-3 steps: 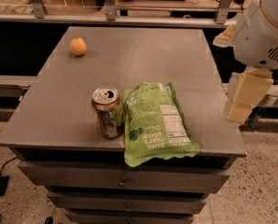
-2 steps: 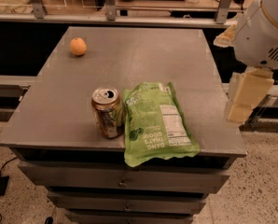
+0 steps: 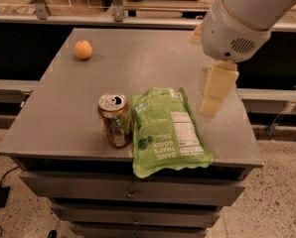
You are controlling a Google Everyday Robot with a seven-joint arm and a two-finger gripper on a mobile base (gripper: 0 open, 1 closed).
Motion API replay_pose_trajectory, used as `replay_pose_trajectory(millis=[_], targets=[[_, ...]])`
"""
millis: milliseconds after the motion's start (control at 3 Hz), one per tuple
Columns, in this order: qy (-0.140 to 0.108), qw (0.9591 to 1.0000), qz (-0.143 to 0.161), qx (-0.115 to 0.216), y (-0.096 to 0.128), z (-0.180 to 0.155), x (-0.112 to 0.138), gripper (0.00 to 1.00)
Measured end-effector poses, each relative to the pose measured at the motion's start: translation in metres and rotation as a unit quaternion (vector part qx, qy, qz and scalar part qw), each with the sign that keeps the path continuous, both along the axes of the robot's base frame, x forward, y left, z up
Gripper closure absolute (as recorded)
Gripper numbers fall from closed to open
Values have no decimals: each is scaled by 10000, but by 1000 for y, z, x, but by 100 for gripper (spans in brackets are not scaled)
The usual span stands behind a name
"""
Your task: Pick orange can
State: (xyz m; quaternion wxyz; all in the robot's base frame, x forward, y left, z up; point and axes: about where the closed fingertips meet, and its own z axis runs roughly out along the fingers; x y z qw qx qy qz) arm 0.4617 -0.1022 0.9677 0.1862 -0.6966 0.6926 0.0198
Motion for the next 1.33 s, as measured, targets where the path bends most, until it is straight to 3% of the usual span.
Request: replay_pose_trajectory(millis=[333,667,1000,1333], targets=[[422,9967,586,359,64,-24,20,0],[789,9893,1038,659,111,-41,22,0],[989,9831,1316,797,139,-48,19,0],[1140,9732,1770,924,170,-48,-1,0]])
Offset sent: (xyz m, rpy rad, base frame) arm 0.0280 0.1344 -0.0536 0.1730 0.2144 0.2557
